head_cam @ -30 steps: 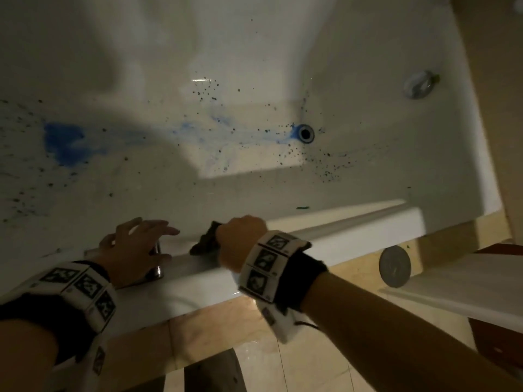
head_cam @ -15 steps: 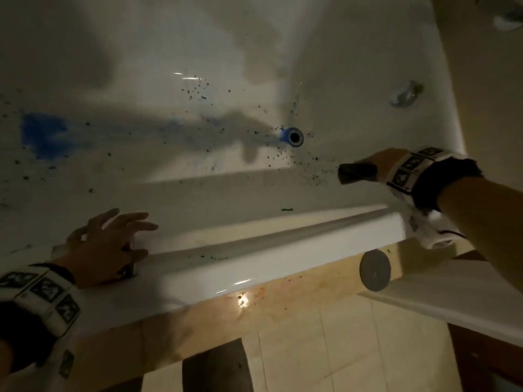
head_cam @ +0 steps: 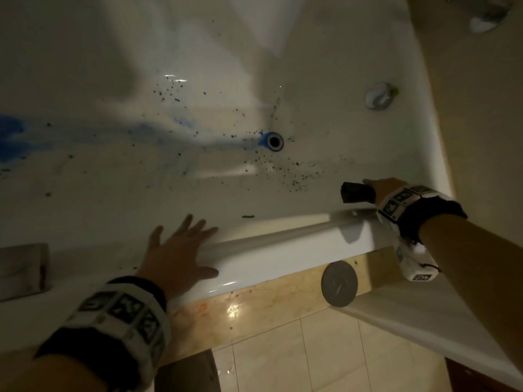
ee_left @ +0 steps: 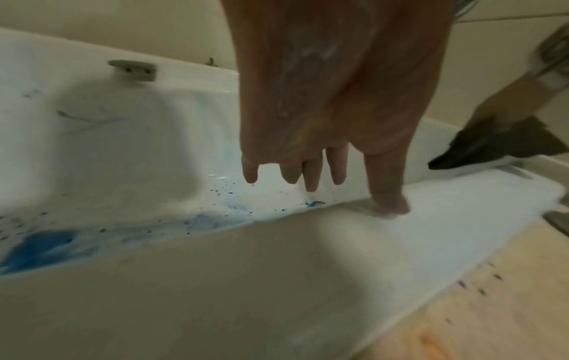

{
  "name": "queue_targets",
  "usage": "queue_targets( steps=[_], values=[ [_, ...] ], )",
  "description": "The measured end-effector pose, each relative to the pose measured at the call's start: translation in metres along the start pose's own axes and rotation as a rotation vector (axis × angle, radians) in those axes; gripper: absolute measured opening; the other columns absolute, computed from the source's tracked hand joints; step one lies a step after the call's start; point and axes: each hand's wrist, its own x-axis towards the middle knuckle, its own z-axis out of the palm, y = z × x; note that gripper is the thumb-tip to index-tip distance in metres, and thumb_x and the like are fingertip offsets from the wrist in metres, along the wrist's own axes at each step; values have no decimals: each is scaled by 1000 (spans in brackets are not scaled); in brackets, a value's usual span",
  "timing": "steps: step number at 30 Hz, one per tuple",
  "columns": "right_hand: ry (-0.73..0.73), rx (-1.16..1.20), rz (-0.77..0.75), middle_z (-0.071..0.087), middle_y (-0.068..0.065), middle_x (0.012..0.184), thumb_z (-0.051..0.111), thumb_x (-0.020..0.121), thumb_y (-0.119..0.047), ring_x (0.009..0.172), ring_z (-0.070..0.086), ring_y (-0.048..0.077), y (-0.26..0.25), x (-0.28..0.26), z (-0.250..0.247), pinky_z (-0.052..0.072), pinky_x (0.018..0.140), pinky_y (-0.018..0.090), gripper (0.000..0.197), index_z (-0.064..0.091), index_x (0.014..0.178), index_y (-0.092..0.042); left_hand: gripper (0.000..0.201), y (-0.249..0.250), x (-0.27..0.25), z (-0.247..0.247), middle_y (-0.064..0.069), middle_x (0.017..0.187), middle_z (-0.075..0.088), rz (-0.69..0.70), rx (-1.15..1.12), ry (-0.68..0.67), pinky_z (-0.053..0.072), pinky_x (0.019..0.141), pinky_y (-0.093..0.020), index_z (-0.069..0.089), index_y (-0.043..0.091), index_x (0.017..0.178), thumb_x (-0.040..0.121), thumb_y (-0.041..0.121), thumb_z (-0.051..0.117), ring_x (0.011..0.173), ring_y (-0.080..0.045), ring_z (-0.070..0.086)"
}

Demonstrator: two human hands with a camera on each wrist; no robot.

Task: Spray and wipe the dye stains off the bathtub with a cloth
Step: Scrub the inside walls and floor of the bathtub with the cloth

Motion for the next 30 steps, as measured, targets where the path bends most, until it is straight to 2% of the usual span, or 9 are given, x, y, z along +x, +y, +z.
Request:
queue_targets(
  steps=[3,6,8,11,15,19,25,28,30],
  values=[
    [52,-142,13,45,7,138,48,90,-29,120,48,30,7,1,8,38,104,41,55,32,142,-24,77,17,7,5,12,156,-7,-14,30,1,-7,116,-43,6,36,147,89,38,56,143,-5,-11],
    [35,-157,-34,52,-9,114,45,91,-45,103,55,28,7,-8,24,44,94,42,16,46,104,-54,82,18,12,1,10,157,-6,-58,7,-4,-8,116,-43,11,36,147,84,38,64,143,-5,-10],
    [55,-172,-65,56,-10,117,48,89,-35,99,58,25,1,-10,35,48,90,42,28,46,104,-59,87,17,15,-3,9,157,-6,-83,-4,-26,-8,115,-43,11,36,147,80,40,68,143,-6,-10],
    [70,-220,-103,60,-2,116,47,90,-35,99,60,26,-28,-12,37,50,90,41,30,55,118,-40,92,17,19,-4,9,157,-5,-112,-9,-60,-8,115,-44,12,36,147,77,42,70,144,-7,-10],
    [65,-288,-214,61,0,70,51,87,-37,60,57,18,-83,-31,33,52,67,28,23,63,76,-20,92,12,17,-1,9,157,-2,-149,-29,-48,-8,115,-45,14,36,147,74,49,70,144,-8,-9],
    [100,-284,-319,60,1,66,58,85,-36,60,58,19,-143,-65,34,55,70,31,24,58,68,-18,97,9,13,1,8,157,-2,-193,-57,-44,-7,116,-45,10,34,148,73,57,67,144,-8,-8],
    [64,-146,-618,59,1,73,51,88,-39,66,56,18,-211,-104,24,49,68,29,29,51,67,-19,102,-1,1,3,5,157,-8,-198,49,-5,-6,116,-47,-4,26,149,75,72,51,144,-11,-10],
    [-98,29,-565,59,3,84,50,87,-46,80,59,23,-219,-96,8,50,80,40,27,50,76,-20,96,-24,-18,-3,5,157,-10,-201,104,68,-7,116,-46,-4,28,149,79,68,48,144,-11,-11],
    [-102,136,-493,60,4,88,53,84,-42,85,59,25,-215,-88,-5,50,85,42,22,52,78,-21,97,-45,-31,-9,3,157,-13,-220,135,119,-9,115,-46,-5,28,149,78,70,47,144,-12,-13]
  ],
)
